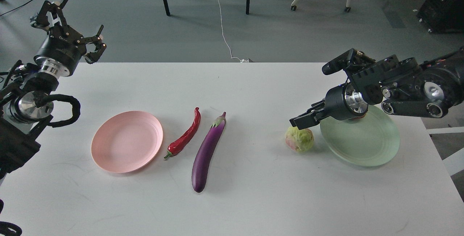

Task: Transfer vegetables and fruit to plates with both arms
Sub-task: 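Grasp the pale green guava with the right gripper, then lower the guava onto the green plate and release it, then retract the right arm and move the left gripper toward the eggplant, then grasp the purple eggplant with the left gripper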

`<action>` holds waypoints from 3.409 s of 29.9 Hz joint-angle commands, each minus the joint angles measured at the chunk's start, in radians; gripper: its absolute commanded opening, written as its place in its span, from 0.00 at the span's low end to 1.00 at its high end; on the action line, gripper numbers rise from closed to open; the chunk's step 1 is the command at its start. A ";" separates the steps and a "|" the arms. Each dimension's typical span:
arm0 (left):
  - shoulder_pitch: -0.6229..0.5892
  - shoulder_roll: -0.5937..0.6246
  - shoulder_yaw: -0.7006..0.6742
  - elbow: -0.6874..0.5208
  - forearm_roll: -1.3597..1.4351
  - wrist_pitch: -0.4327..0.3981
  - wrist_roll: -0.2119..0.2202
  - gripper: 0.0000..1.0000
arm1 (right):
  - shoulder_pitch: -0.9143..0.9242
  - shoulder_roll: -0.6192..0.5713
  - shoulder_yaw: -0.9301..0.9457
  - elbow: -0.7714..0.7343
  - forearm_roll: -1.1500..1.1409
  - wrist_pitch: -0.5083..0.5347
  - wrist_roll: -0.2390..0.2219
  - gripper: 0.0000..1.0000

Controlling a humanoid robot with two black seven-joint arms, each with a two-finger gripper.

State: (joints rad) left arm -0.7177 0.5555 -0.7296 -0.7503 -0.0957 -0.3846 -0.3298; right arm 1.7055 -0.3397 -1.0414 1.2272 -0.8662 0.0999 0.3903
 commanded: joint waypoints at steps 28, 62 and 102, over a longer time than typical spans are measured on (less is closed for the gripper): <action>0.001 0.009 0.001 0.000 0.001 0.000 0.002 0.98 | 0.028 -0.077 -0.091 -0.063 -0.114 -0.062 -0.007 0.55; -0.172 0.069 0.029 -0.104 0.459 -0.036 0.015 0.98 | -0.341 -0.348 0.722 -0.288 0.144 -0.049 -0.005 0.98; -0.189 -0.109 0.595 -0.460 1.969 0.066 0.304 0.77 | -1.101 -0.341 1.681 -0.310 0.863 0.175 0.098 0.99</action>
State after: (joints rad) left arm -0.9223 0.4350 -0.1346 -1.1974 1.8729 -0.3192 -0.0254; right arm 0.6044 -0.6824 0.6407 0.9163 -0.0015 0.2745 0.4888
